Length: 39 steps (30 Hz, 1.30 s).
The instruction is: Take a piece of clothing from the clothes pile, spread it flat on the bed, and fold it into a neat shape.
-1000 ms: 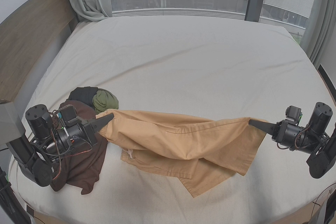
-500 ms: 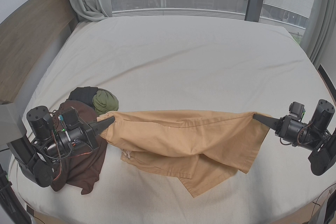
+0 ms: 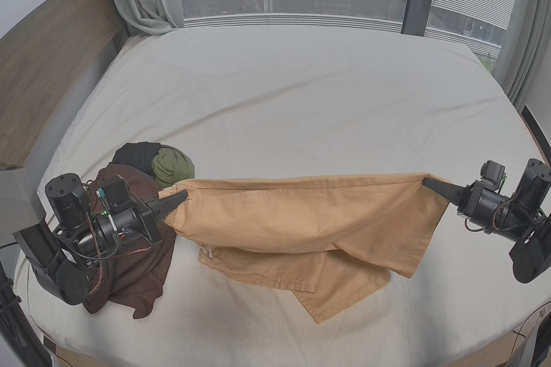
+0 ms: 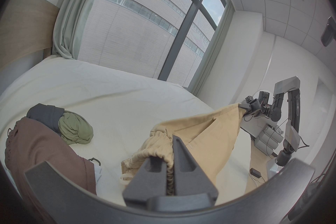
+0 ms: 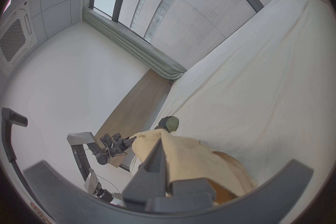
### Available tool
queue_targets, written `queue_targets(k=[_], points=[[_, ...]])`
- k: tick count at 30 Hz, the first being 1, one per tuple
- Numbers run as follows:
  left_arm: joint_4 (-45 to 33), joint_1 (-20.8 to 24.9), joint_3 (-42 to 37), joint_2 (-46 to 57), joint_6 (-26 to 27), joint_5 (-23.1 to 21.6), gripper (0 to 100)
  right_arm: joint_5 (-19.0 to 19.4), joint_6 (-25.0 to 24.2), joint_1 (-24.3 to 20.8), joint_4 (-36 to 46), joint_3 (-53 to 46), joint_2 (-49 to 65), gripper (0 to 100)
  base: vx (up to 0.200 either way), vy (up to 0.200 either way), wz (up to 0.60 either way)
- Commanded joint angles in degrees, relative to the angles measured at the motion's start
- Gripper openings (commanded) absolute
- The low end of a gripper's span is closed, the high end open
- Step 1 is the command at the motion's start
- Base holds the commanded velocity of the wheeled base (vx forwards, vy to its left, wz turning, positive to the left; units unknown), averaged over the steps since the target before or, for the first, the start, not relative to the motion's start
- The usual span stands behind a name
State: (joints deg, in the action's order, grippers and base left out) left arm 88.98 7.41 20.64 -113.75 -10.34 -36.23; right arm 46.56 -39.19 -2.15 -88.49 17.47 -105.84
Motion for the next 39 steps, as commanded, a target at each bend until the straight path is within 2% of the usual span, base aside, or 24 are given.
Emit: queue_targets(k=[1,20,29,32,39], points=[[0.05,-0.56,0.63,-0.07,-0.12,0.02,0,0.11,-0.01,0.92,-0.01,0.55,0.19,0,0.0,0.0,0.0],[0.05,-1.26,3.0,-0.07,-1.7,0.11,0,0.2,-1.76,2.58,-0.01,1.25,1.78,0,0.0,0.0,0.0],[0.05,-1.61,4.76,0.72,-5.75,0.81,0,-0.15,-1.5,2.15,0.07,3.62,1.34,0,0.0,0.0,0.0],[0.05,-1.7,5.2,0.64,-6.1,0.9,0,-1.47,-1.5,2.06,0.16,5.65,1.16,0,0.0,0.0,0.0],[-0.03,-2.05,10.65,0.64,-13.3,4.94,0,-1.91,-2.38,1.79,0.6,9.69,-1.92,0,0.0,0.0,0.0]])
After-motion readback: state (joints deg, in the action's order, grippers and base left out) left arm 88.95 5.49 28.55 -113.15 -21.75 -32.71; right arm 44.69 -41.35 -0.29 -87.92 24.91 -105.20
